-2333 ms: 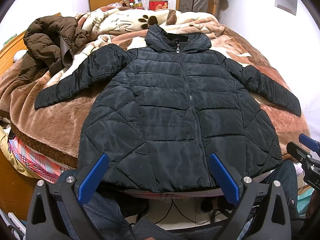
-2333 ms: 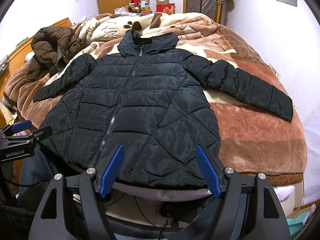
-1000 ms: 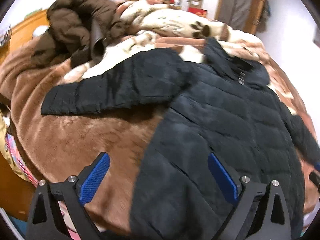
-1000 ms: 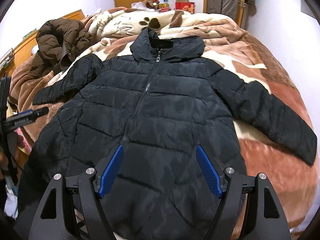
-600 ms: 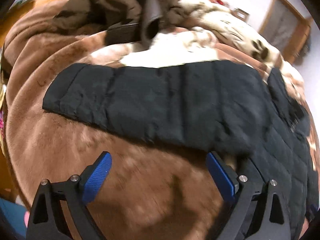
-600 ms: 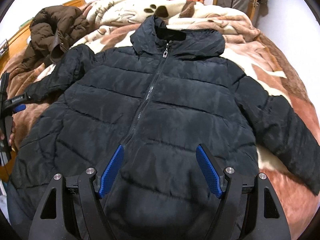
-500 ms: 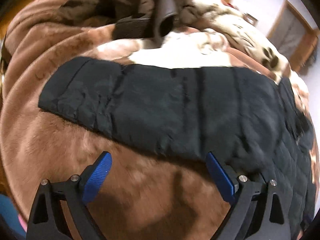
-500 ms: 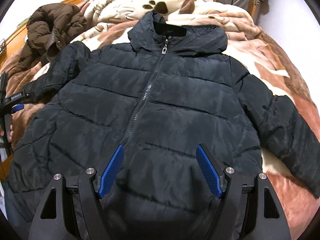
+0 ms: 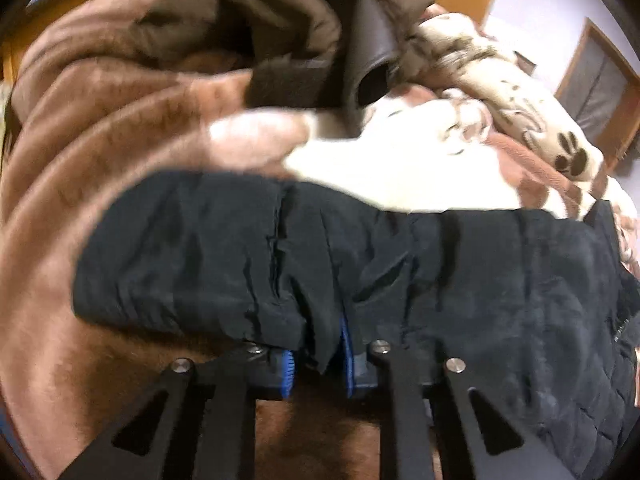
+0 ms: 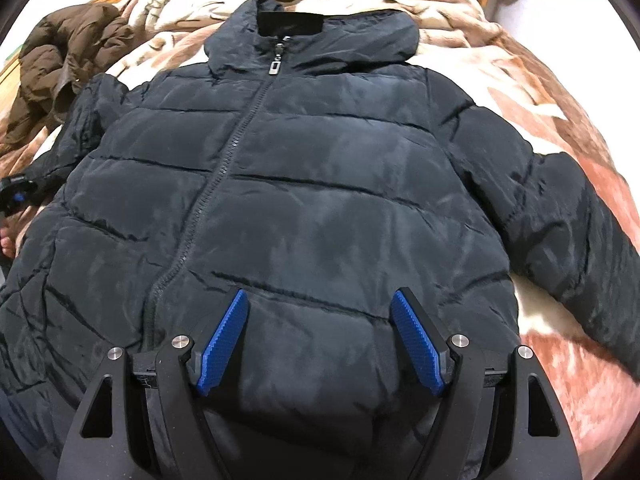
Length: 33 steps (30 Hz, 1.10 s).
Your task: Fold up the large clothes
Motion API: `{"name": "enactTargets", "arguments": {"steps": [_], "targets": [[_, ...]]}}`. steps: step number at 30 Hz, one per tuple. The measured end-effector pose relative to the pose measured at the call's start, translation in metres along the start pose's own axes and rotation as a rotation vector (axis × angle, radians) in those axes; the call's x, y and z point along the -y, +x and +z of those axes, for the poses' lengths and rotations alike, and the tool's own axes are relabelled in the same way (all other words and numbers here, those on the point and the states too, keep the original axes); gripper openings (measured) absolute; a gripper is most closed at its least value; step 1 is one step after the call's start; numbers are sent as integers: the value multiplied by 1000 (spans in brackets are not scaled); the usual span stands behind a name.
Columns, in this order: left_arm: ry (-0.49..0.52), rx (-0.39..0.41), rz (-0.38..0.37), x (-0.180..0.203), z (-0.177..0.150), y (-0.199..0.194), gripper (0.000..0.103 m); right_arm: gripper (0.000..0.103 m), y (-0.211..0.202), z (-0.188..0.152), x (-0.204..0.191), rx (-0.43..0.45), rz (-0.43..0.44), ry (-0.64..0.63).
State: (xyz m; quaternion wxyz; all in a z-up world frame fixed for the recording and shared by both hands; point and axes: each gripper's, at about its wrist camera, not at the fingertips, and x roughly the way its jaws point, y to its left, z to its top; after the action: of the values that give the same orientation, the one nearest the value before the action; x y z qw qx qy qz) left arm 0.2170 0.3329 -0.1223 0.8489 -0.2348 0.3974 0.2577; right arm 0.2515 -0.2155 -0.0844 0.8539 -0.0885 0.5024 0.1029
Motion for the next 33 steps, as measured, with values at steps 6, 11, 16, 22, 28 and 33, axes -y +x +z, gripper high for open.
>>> {"name": "enactTargets", "arguments": {"steps": [6, 11, 16, 22, 28, 33], "targets": [[95, 116, -114, 38, 24, -83, 15, 75, -18, -11, 6, 23, 11, 15], [208, 196, -258, 98, 36, -159, 15, 75, -38, -18, 16, 58, 31, 47], [366, 195, -404, 186, 17, -195, 15, 75, -55, -28, 36, 91, 44, 97], [521, 81, -508, 289, -39, -166, 17, 75, -65, -46, 70, 98, 34, 171], [602, -50, -550, 359, -102, -121, 63, 75, -56, -65, 101, 73, 19, 237], [607, -160, -635, 381, -136, -108, 79, 75, -47, -71, 109, 61, 21, 253]]}}
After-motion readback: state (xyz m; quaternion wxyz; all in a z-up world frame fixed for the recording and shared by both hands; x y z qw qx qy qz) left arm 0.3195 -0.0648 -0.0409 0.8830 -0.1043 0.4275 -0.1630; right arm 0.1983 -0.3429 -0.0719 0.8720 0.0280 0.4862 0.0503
